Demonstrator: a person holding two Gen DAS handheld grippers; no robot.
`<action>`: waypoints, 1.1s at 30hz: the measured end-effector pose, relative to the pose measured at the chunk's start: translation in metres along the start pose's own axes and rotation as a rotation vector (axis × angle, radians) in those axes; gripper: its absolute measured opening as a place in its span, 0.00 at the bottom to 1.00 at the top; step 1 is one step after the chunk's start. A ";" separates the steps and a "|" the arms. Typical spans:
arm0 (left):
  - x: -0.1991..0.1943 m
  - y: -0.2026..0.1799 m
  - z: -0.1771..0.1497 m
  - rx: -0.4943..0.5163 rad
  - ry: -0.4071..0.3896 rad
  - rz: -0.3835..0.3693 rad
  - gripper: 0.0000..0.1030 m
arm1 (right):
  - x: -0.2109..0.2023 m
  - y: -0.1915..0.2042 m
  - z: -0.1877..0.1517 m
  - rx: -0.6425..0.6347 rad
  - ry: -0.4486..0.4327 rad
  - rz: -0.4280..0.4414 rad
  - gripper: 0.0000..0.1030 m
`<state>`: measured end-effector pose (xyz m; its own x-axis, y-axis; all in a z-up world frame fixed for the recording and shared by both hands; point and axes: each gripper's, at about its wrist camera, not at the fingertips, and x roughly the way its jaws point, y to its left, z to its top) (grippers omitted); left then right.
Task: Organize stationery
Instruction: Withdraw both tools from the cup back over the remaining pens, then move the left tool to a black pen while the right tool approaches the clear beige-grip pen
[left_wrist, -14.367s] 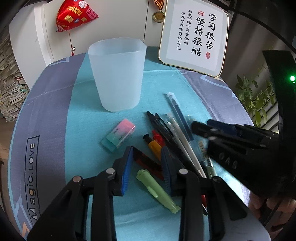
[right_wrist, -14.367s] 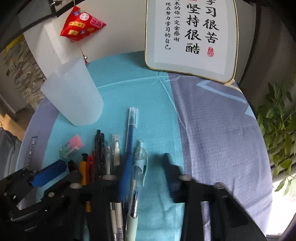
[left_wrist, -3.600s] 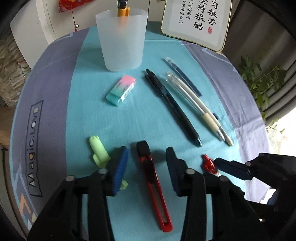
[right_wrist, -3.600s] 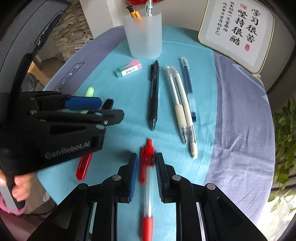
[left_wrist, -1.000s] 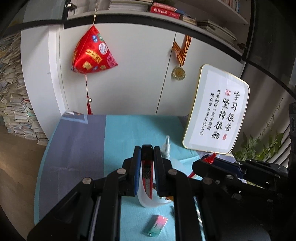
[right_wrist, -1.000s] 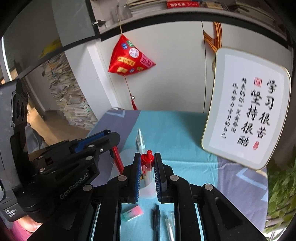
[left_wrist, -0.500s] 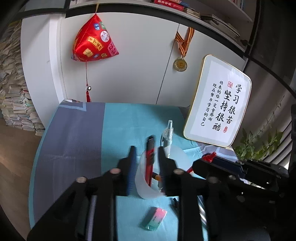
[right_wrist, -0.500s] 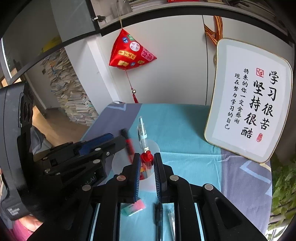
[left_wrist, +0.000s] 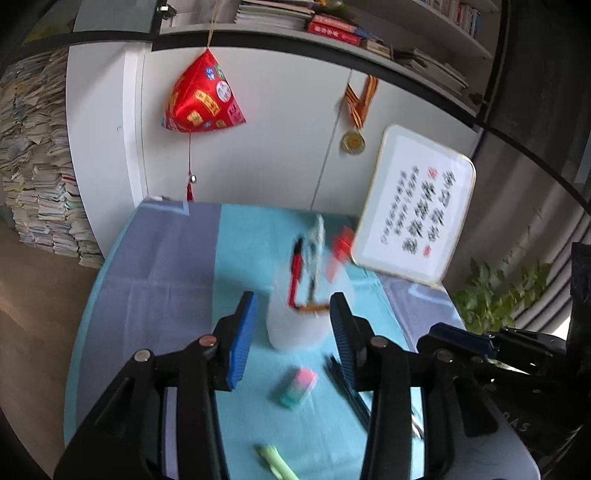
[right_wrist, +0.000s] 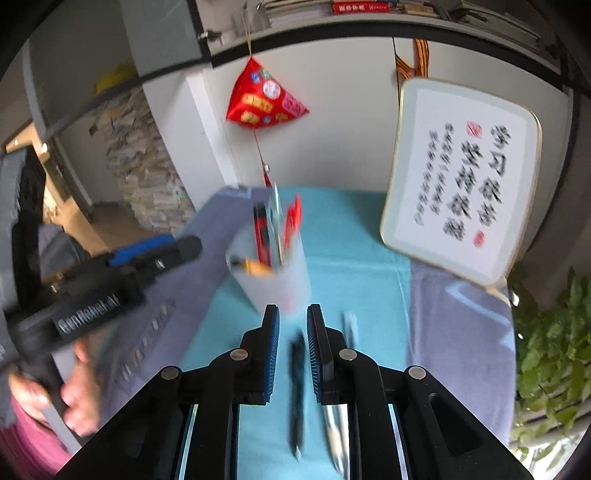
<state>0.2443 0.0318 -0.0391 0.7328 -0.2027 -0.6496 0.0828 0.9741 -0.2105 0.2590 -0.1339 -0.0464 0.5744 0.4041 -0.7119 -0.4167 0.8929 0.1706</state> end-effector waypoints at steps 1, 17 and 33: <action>0.000 -0.003 -0.004 0.006 0.013 -0.005 0.37 | -0.001 -0.001 -0.010 -0.015 0.017 -0.002 0.14; 0.065 -0.058 -0.082 0.092 0.284 -0.009 0.36 | 0.015 -0.023 -0.103 -0.037 0.183 0.009 0.14; 0.096 -0.078 -0.089 0.137 0.326 0.055 0.32 | 0.026 -0.033 -0.110 -0.024 0.187 0.022 0.14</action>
<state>0.2480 -0.0729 -0.1495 0.4864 -0.1494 -0.8609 0.1550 0.9844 -0.0833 0.2103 -0.1748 -0.1458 0.4250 0.3771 -0.8229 -0.4453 0.8786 0.1726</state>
